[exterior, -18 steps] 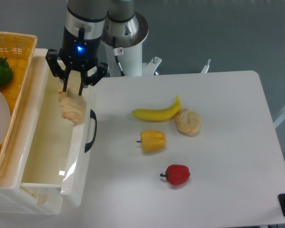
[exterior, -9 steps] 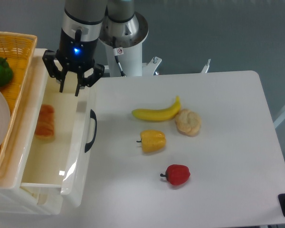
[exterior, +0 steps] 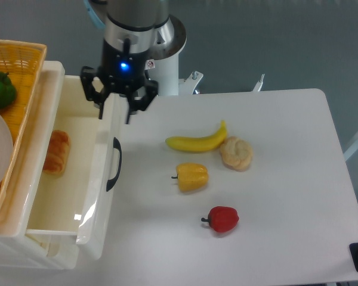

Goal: Place the square bread in the upper white drawer

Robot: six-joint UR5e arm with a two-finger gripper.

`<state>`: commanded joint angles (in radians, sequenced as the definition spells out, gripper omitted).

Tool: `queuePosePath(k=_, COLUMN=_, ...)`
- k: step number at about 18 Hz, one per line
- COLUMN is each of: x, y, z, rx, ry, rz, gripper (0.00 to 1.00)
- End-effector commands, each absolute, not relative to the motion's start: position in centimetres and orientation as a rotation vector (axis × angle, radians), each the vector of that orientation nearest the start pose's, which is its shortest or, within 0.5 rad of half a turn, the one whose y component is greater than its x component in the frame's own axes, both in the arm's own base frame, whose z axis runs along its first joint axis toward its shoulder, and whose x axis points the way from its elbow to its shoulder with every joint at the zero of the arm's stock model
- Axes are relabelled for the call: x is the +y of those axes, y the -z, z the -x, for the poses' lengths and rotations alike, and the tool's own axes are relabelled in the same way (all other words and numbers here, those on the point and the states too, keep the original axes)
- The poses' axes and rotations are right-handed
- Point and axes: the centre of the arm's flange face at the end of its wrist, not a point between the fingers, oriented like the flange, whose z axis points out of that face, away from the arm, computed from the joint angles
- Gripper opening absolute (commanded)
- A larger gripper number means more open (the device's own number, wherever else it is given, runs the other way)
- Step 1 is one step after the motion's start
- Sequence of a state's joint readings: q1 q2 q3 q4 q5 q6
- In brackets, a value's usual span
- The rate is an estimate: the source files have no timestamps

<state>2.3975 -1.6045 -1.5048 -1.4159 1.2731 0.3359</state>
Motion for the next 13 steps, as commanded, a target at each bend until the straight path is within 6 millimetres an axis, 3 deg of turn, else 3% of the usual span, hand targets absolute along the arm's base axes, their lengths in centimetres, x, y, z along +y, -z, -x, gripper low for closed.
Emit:
queuePosePath(k=4, x=46.5, y=-52.1, z=29.4, rx=-0.655, ry=0.142, rz=2.753, gripper=1.00)
queuePosePath(k=6, x=46.3, y=-51.5, z=30.5, rx=-0.557, ry=0.044, rz=2.812, gripper=1.00)
queuePosePath(k=9, x=45.5, y=-49.0, z=31.4, rx=-0.379, ry=-0.066, rz=2.954, gripper=1.00)
queuePosePath(k=13, x=44.5, y=-47.5, z=33.4, rx=-0.397, ry=-0.067, rz=2.983, gripper=1.00)
